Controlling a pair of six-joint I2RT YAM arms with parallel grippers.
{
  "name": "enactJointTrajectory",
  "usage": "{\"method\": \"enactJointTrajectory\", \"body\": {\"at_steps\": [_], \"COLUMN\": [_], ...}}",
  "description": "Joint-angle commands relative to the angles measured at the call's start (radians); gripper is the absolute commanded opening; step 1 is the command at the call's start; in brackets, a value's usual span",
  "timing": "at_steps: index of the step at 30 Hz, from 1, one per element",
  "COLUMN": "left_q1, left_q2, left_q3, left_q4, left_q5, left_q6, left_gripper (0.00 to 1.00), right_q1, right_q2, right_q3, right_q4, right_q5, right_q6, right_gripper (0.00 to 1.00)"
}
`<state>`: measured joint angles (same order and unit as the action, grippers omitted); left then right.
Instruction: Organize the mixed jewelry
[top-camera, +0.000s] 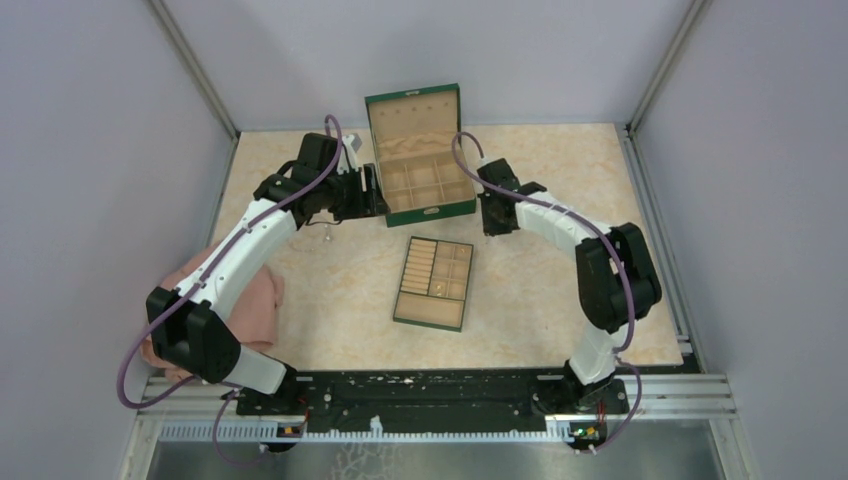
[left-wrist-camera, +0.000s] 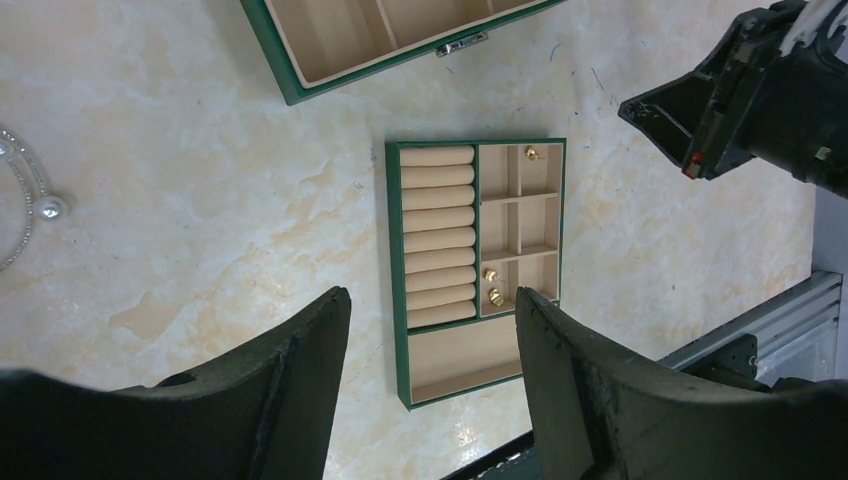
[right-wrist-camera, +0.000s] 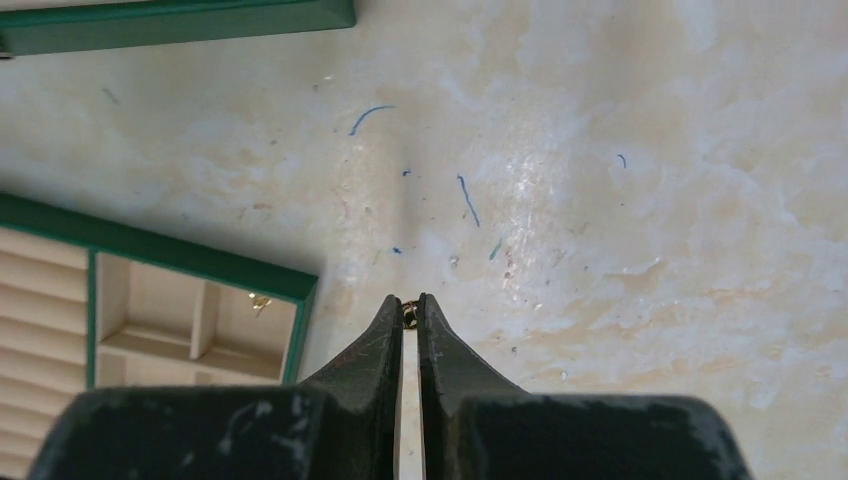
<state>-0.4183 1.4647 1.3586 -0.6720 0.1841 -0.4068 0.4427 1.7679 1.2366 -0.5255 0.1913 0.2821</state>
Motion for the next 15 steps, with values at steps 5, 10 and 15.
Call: {"method": "enactJointTrajectory", "body": {"at_steps": [5,10,15], "left_q1": [0.004,0.004,0.005], "left_q2": [0.001,0.002,0.003], "left_q3": [0.011,0.008,0.004], "left_q4": [0.023,0.023,0.028], "left_q5": [-0.005,-0.006,-0.004], "left_q6": [0.011,0.011,0.015], "left_gripper": [0.68,0.68,0.68], "right_q1": [-0.001,-0.018,-0.023], "right_q2": [-0.148,-0.211,-0.219], "right_q3": [-0.021,-0.059,-0.072], "right_q4": [-0.028,-0.033,-0.015], "right_q5": [-0.160,-0.175,-0.242], "right_q6": [0.042,0.056,0.049], "right_gripper": [0.02,0.02,0.02]}}
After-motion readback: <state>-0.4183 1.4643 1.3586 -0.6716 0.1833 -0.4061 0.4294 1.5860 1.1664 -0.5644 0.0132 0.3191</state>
